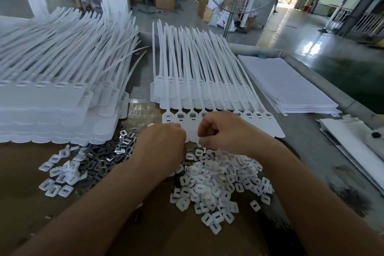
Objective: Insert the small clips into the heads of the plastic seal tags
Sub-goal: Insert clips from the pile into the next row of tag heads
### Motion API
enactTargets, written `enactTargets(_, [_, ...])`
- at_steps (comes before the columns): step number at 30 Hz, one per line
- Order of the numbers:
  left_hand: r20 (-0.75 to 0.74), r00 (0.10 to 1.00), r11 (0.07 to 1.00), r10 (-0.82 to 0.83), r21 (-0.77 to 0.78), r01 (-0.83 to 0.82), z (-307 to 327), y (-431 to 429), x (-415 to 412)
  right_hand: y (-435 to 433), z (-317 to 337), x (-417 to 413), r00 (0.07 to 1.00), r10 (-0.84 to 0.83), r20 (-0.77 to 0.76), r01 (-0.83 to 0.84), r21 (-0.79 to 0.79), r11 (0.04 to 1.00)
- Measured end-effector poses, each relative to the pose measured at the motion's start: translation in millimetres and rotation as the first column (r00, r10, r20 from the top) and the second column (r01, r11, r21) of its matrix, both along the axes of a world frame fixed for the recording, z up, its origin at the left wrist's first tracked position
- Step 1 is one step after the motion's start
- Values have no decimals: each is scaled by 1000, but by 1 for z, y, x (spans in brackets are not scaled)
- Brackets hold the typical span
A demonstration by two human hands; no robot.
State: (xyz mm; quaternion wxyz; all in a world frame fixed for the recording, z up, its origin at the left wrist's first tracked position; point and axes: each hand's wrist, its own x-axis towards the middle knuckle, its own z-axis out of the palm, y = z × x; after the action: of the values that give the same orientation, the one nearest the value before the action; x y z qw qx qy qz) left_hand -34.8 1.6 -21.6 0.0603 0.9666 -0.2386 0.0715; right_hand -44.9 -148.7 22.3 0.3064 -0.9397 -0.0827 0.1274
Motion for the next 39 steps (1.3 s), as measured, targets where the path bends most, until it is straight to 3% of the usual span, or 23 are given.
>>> enactTargets(13, [9,1000,1000,5,19,-6,-2,1,1,28,-22,58,961,-141,238,133,47,990])
enactTargets(29, [24,999,1000,-28,15,27,-2,0,1,43,-24,56,948,7,318,117,-369,922])
enactTargets(39, [17,1000,999,-18,29,17,0,0,0,41,-25,76,961,-203,190,238,-184,954])
